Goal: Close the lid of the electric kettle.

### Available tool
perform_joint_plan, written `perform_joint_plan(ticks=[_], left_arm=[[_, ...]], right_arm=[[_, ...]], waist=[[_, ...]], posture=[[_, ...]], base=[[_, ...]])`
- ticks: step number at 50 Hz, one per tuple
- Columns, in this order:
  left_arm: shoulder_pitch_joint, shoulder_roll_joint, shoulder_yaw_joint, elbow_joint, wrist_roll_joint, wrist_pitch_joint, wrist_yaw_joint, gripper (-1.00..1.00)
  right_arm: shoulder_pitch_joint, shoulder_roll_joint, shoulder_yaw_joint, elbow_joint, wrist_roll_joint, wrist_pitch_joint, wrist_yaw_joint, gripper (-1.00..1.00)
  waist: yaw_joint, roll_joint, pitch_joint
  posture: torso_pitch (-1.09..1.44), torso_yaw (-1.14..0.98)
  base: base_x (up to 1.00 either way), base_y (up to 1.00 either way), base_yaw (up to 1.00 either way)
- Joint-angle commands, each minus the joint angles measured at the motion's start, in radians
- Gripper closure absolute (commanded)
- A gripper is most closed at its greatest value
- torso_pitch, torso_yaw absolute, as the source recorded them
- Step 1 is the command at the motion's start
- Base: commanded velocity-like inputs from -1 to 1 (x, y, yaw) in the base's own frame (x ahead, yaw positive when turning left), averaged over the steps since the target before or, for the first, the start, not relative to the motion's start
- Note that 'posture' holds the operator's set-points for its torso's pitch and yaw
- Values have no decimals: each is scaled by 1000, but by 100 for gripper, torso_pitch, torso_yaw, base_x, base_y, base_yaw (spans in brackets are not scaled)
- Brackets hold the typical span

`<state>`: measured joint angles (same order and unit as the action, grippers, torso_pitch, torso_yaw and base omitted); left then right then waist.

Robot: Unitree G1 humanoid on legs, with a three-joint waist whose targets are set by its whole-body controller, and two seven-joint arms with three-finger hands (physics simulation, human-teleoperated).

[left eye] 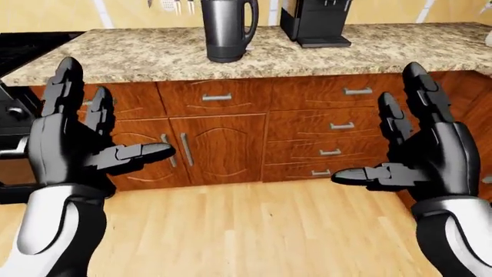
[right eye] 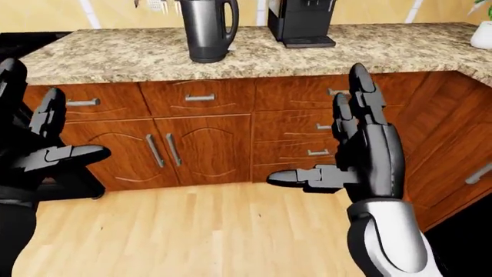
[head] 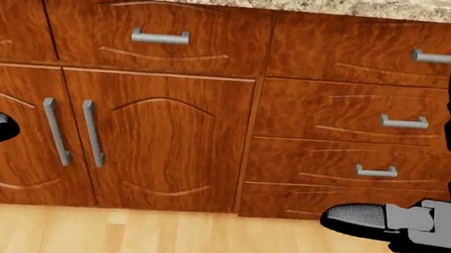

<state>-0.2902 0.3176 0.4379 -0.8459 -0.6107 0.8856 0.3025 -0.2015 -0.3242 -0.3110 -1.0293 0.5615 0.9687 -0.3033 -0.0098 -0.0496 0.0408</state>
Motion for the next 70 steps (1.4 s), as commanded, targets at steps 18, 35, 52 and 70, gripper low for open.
perform_joint_plan(ticks=[18, 35, 52, 70], left_arm=[[-14, 14, -2, -9, 1, -40, 2, -100], [-14, 12, 1, -7, 3, -43, 0, -100], [-15, 18, 2, -9, -3, -40, 2, -100], [-16, 16, 1, -8, 7, -42, -1, -100]], right_arm=[[-25, 33, -7, -18, -91, -5, 65, -100], [-12, 46, 3, -18, -126, -14, 85, -100], [-47, 108, 8, -12, -230, 68, 138, -100], [-28, 159, 8, -18, -278, 74, 212, -100]], waist=[[8, 82, -13], [3, 62, -6], [28, -3, -6], [6, 74, -21]], posture=[[0, 0], [0, 0], [0, 0], [0, 0]], base=[[0, 23, 0], [0, 23, 0], [0, 9, 0], [0, 0, 18]])
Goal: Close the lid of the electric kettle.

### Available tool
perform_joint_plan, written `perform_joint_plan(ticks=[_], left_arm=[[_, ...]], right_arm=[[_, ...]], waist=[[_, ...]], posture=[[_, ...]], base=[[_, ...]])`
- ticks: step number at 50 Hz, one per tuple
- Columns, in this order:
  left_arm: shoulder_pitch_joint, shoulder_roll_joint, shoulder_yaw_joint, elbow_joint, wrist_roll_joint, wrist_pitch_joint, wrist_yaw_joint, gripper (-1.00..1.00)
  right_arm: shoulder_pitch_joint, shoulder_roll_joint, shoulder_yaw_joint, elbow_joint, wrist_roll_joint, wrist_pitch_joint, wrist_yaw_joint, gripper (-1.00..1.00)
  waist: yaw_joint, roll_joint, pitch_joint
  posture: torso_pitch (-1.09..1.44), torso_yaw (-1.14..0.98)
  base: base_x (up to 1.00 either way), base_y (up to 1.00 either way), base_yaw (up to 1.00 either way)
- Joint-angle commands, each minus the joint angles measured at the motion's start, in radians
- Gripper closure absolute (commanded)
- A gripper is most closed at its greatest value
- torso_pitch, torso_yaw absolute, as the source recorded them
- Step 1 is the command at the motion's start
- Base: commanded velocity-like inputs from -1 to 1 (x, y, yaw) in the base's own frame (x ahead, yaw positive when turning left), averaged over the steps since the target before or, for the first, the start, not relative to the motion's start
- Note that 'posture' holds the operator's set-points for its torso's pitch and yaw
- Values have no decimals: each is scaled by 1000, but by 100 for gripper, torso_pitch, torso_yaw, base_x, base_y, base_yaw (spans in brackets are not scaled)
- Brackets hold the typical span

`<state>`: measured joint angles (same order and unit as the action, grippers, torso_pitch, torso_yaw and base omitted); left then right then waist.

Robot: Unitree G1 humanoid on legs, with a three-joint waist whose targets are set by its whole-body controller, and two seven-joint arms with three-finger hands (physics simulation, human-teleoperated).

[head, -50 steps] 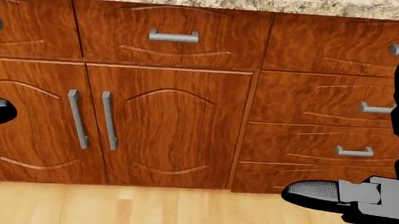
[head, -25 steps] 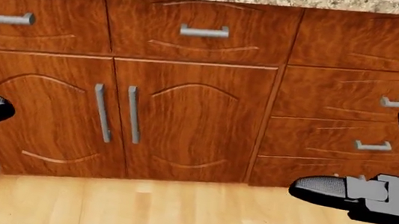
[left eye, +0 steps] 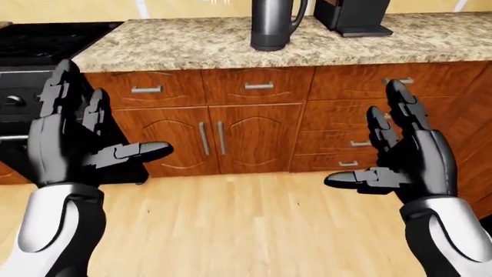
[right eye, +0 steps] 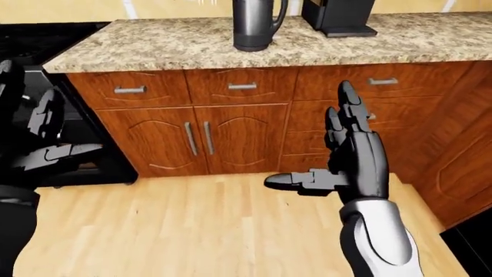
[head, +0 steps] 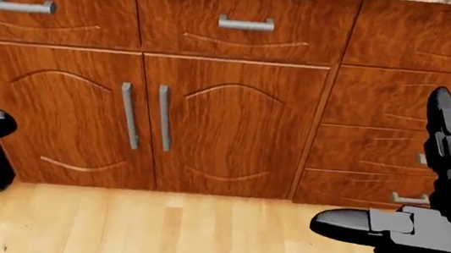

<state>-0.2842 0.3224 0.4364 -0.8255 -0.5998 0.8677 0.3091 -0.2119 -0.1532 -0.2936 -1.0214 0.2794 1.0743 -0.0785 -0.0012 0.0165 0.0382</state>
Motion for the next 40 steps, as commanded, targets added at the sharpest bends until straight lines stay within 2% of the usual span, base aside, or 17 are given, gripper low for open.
perform_joint_plan(ticks=[1, 9, 10, 11, 12, 15, 17, 18, 19, 21, 27, 30, 32, 33, 34, 37, 40], left_arm=[[-22, 10, 1, -28, -2, -24, -8, -100], [-22, 8, -2, -24, 6, -27, -15, -100], [-23, 8, 1, -24, 4, -25, -14, -100], [-24, 9, 4, -25, 0, -23, -13, -100], [-24, 9, 5, -27, -2, -21, -12, -100], [-25, 11, 9, -29, -9, -18, -7, -100], [-22, 11, 5, -27, -6, -23, -8, -100], [-22, 11, 4, -25, -4, -26, -9, -100], [-23, 11, 5, -27, -6, -23, -7, -100], [-18, 8, -1, -25, 1, -30, -11, -100], [-24, 11, 6, -30, -9, -19, -6, -100], [-24, 10, 3, -28, -8, -22, -6, -100], [-25, 10, 2, -21, -6, -26, -7, -100], [-26, 11, 4, -26, -9, -21, -4, -100], [-26, 12, 5, -28, -11, -19, -3, -100], [-23, 12, 6, -26, -12, -23, -4, -100], [-25, 12, 6, -29, -13, -20, -2, -100]], right_arm=[[-16, -12, -11, -26, 9, -36, -11, -100], [-6, -32, -3, -26, 44, -51, -38, -100], [1, -29, 4, -22, 28, -59, -31, -100], [0, -27, 3, -25, 27, -57, -28, -100], [0, -28, 6, -26, 25, -53, -29, -100], [4, -30, 8, -26, 19, -52, -28, -100], [10, -22, 12, -23, -2, -56, -15, -100], [11, -19, 14, -22, -8, -56, -10, -100], [10, -17, 13, -22, -12, -57, -7, -100], [8, -13, 10, -26, -15, -51, -2, -100], [5, -3, 8, -26, -39, -46, 14, -100], [1, -1, 7, -25, -44, -42, 16, -100], [3, 0, 10, -18, -51, -50, 20, -100], [-2, 2, 5, -23, -50, -39, 19, -100], [-1, 2, 6, -23, -52, -42, 22, -100], [2, 3, 10, -24, -62, -44, 26, -100], [5, 6, 11, -20, -68, -51, 31, -100]], waist=[[-2, 4, -18], [5, -8, -20], [4, -5, -48], [7, -7, 0], [8, -10, 28], [6, -39, 33], [11, -77, 15], [5, -56, 21], [14, -60, 26], [12, -64, 8], [1, -27, 5], [-10, 14, -11], [-11, 67, -33], [0, 43, -19], [-5, 57, 3], [8, 45, -14], [14, 25, -10]], posture=[[0, 0], [0, 0], [0, 0], [0, 0], [0, 0], [0, 0], [0, 0], [0, 0], [0, 0], [0, 0], [0, 0], [0, 0], [0, 0], [0, 0], [0, 0], [0, 0], [0, 0]], base=[[0, 0, 0], [0, 0, 0], [36, 0, 0], [51, 0, 0], [52, 0, 0], [51, 0, 0], [52, 0, 0], [52, 0, 0], [52, 0, 0], [51, 0, 0], [50, 0, 0], [34, 0, 0], [24, 0, 0], [21, 0, 0], [21, 0, 0], [21, 0, 0], [21, 0, 0]])
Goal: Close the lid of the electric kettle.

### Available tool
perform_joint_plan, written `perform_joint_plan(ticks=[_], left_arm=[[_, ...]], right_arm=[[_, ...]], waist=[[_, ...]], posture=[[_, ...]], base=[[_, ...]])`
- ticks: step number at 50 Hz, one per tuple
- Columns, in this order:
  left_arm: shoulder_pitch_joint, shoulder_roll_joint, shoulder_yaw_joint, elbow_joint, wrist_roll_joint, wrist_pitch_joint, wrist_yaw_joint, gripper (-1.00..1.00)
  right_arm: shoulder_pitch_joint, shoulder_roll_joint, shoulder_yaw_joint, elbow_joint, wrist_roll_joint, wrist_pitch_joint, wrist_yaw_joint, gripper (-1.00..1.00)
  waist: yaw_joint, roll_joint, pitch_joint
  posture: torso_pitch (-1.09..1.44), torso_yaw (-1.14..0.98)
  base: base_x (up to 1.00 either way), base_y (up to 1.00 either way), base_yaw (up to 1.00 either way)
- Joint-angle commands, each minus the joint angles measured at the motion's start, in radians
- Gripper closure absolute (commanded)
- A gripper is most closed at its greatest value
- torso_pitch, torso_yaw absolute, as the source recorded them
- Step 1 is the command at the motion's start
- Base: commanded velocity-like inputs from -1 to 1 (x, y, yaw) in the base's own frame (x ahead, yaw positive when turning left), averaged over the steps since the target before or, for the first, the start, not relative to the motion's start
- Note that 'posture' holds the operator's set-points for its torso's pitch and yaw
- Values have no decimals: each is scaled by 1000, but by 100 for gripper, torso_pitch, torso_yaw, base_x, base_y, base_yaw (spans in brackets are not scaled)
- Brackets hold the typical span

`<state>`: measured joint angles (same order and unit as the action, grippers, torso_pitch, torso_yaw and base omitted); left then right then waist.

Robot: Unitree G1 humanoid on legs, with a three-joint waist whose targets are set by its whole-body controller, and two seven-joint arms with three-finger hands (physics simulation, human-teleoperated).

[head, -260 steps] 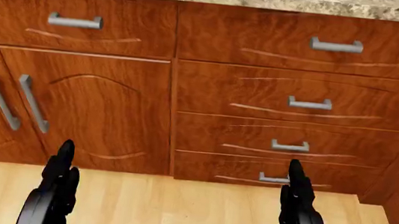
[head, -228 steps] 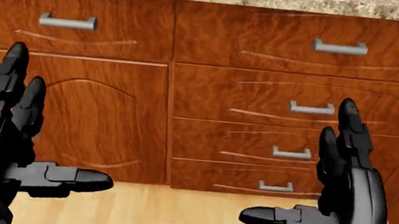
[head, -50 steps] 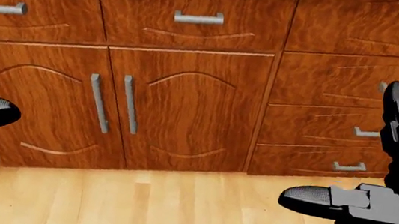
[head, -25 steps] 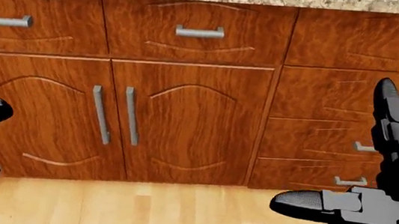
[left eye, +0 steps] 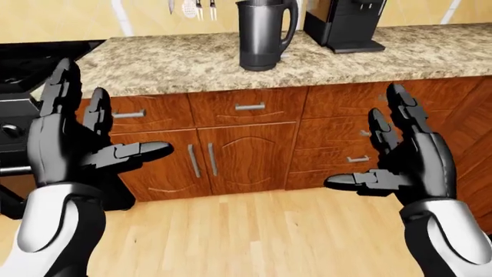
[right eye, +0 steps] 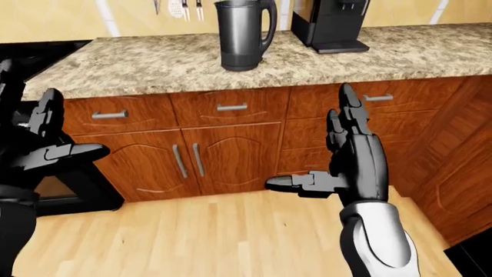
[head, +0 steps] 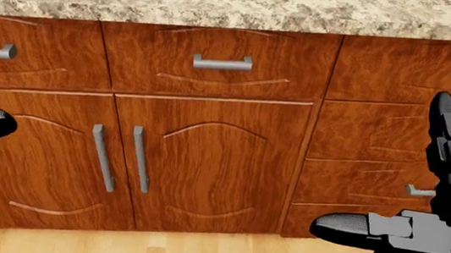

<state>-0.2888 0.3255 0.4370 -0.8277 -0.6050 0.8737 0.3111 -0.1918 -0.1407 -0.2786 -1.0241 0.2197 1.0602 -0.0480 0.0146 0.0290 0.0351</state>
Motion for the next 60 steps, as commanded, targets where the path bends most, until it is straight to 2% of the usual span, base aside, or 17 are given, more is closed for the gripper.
perform_joint_plan(ticks=[1, 6, 9, 16, 20, 21, 29, 33, 34, 36, 42, 46, 47, 48, 55, 58, 60], left_arm=[[-18, 9, 3, -22, -4, -31, -7, -100], [-19, 9, 4, -22, -6, -30, -6, -100], [-17, 8, 2, -19, -2, -34, -8, -100], [-27, 15, 13, -18, -21, -23, 3, -100], [-23, 15, 13, -22, -23, -26, 8, -100], [-24, 16, 13, -20, -24, -27, 10, -100], [-25, 17, 6, -17, -21, -32, 10, -100], [-26, 19, 4, -14, -19, -35, 12, -100], [-27, 19, 3, -12, -18, -35, 11, -100], [-26, 18, 3, -17, -18, -32, 13, -100], [-23, 16, 4, -13, -17, -36, 7, -100], [-22, 16, 3, -13, -15, -38, 7, -100], [-24, 16, 6, -16, -19, -33, 9, -100], [-26, 18, 11, -19, -23, -28, 11, -100], [-26, 20, 8, -17, -27, -31, 17, -100], [-27, 21, 12, -24, -32, -24, 20, -100], [-26, 21, 9, -18, -28, -30, 18, -100]], right_arm=[[-14, -7, 0, -20, -13, -35, 0, -100], [-9, -6, 7, -13, -28, -46, 8, -100], [-10, -3, 7, -19, -33, -39, 12, -100], [-7, 1, 12, -9, -51, -44, 18, -100], [-1, 2, 16, -8, -67, -50, 24, -100], [-5, 2, 16, -12, -70, -42, 23, -100], [-14, 4, 15, -7, -78, -39, 31, -100], [-14, 6, 19, -14, -81, -40, 35, -100], [-14, 6, 19, -13, -81, -39, 36, -100], [-11, 8, 21, -10, -83, -44, 38, -100], [-6, 9, 24, -14, -89, -43, 41, -100], [0, 9, 30, -7, -98, -54, 44, -100], [0, 10, 29, -8, -99, -54, 45, -100], [-2, 10, 28, -13, -100, -48, 46, -100], [4, 10, 35, -5, -116, -61, 55, -100], [6, 11, 36, -3, -121, -64, 58, -100], [-1, 16, 31, -9, -117, -54, 59, -100]], waist=[[1, 3, -3], [7, -81, -25], [-4, -72, 0], [-20, -20, 9], [-25, 75, -21], [-14, 43, -23], [-4, -3, -16], [-1, -88, -28], [-9, -52, -23], [-11, -66, -16], [-16, -13, -1], [-20, 77, -13], [-10, 37, -9], [-17, 53, -10], [-8, -9, -9], [-5, -76, -19], [-13, -60, -17]], posture=[[0, 0], [0, 0], [0, 0], [0, 0], [0, 0], [0, 0], [0, 0], [0, 0], [0, 0], [0, 0], [0, 0], [0, 0], [0, 0], [0, 0], [0, 0], [0, 0], [0, 0]], base=[[21, 0, 0], [21, 0, 0], [21, 0, 0], [21, 0, 0], [16, 0, 0], [9, 0, 0], [8, 0, 0], [8, 0, 0], [8, 0, 0], [7, 0, 0], [8, 0, 0], [7, 0, 0], [8, 0, 0], [8, 0, 0], [8, 0, 0], [8, 0, 0], [7, 0, 0]])
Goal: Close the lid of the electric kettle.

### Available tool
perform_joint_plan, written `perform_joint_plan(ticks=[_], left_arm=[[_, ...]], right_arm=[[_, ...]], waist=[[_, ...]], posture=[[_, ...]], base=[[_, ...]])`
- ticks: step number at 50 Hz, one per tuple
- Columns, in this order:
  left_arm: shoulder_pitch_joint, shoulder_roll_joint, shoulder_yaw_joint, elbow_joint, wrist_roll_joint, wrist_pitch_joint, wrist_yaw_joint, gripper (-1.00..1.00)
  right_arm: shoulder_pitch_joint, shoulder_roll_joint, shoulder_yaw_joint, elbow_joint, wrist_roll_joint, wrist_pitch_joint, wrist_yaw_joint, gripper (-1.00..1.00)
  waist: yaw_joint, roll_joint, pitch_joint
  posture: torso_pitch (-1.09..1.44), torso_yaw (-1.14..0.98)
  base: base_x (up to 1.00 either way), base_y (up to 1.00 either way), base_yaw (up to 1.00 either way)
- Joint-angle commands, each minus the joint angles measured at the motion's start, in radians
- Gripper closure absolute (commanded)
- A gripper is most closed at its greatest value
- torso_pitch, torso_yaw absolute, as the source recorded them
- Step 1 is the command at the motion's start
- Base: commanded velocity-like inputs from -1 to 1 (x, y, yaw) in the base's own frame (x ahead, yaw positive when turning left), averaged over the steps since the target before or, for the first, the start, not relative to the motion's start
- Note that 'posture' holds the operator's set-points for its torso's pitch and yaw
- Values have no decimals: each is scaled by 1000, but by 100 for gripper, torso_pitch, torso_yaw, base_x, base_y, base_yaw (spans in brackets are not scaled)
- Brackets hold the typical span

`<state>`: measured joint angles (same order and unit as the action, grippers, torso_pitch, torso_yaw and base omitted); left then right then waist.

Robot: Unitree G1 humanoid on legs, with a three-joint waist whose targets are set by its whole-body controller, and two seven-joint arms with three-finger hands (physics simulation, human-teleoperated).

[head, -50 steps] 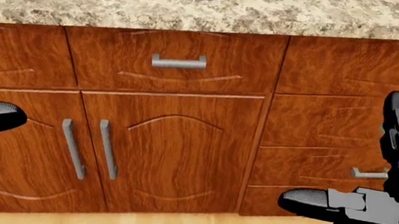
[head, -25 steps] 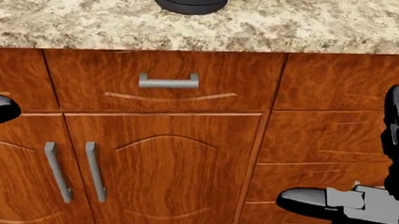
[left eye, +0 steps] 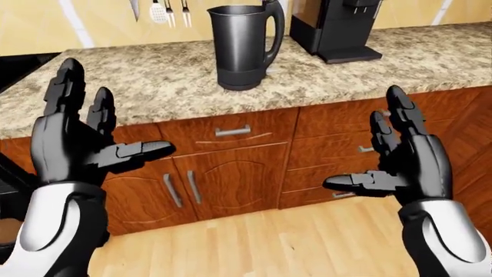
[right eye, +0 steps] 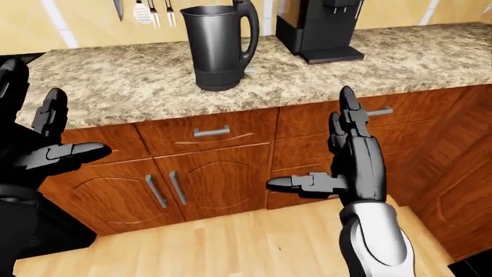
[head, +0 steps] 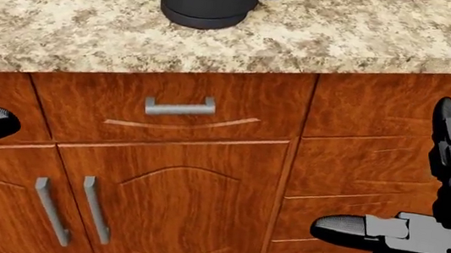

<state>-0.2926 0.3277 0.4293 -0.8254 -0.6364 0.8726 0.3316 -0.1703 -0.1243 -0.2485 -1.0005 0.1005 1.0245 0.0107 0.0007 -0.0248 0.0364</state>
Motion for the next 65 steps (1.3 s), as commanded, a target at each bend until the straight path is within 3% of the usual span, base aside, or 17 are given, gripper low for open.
perform_joint_plan(ticks=[1, 8, 11, 20, 24, 25, 27, 33, 37, 38, 40, 46, 49, 52, 58, 62, 65], left_arm=[[-21, 18, 13, -16, 9, -36, -6, -100], [-24, 18, 12, -13, 12, -36, -8, -100], [-27, 19, 15, -20, 6, -26, -5, -100], [-26, 17, 17, -23, 5, -24, -5, -100], [-22, 16, 9, -22, 12, -31, -6, -100], [-22, 15, 9, -20, 13, -33, -8, -100], [-22, 15, 11, -19, 13, -33, -8, -100], [-18, 11, 7, -14, 23, -42, -14, -100], [-19, 10, 7, -11, 25, -42, -17, -100], [-21, 11, 10, -14, 22, -38, -15, -100], [-22, 12, 11, -15, 20, -35, -14, -100], [-25, 15, 16, -21, 10, -26, -8, -100], [-23, 15, 11, -17, 13, -32, -11, -100], [-23, 14, 9, -12, 16, -37, -13, -100], [-25, 15, 12, -12, 14, -35, -13, -100], [-22, 13, 10, -14, 17, -37, -13, -100], [-22, 14, 14, -20, 12, -31, -11, -100]], right_arm=[[-26, -2, -1, -33, 1, -17, -1, -100], [-29, -3, 1, -35, -2, -10, 1, -100], [-28, -3, 3, -31, -4, -14, 1, -100], [-24, -1, 6, -29, -8, -16, 1, -100], [-19, 0, 8, -24, -11, -25, 3, -100], [-20, 0, 7, -27, -11, -22, 3, -100], [-18, 1, 8, -27, -11, -23, 6, -100], [-15, 0, 13, -27, -20, -24, 10, -100], [-12, 2, 14, -22, -24, -32, 11, -100], [-12, 3, 14, -16, -25, -38, 12, -100], [-11, 3, 13, -11, -26, -43, 13, -100], [-19, 2, 15, -30, -27, -17, 13, -100], [-14, 1, 20, -22, -31, -33, 15, -100], [-15, 3, 22, -26, -34, -29, 16, -100], [-6, 7, 25, -12, -39, -52, 20, -100], [-5, 8, 21, -14, -40, -49, 22, -100], [-5, 11, 20, -23, -38, -41, 22, -100]], waist=[[6, -16, -15], [1, 42, -3], [-6, 113, -15], [5, 51, -6], [7, -43, -25], [-2, 1, -18], [1, -12, -14], [0, 40, 1], [-6, 130, -11], [6, 90, -4], [3, 100, -8], [6, 42, -8], [9, -32, -27], [6, -16, 3], [0, 33, 10], [-9, 124, -8], [-2, 110, 7]], posture=[[0, 0], [0, 0], [0, 0], [0, 0], [0, 0], [0, 0], [0, 0], [0, 0], [0, 0], [0, 0], [0, 0], [0, 0], [0, 0], [0, 0], [0, 0], [0, 0], [0, 0]], base=[[7, 0, 0], [7, 0, 0], [8, 0, 0], [7, 0, 0], [8, 0, 0], [8, 0, 0], [8, 0, 0], [7, 0, 0], [8, 0, 0], [9, 0, 0], [8, 0, 0], [7, 0, 0], [12, 0, 0], [22, 0, 0], [24, 0, 0], [24, 0, 0], [24, 0, 0]])
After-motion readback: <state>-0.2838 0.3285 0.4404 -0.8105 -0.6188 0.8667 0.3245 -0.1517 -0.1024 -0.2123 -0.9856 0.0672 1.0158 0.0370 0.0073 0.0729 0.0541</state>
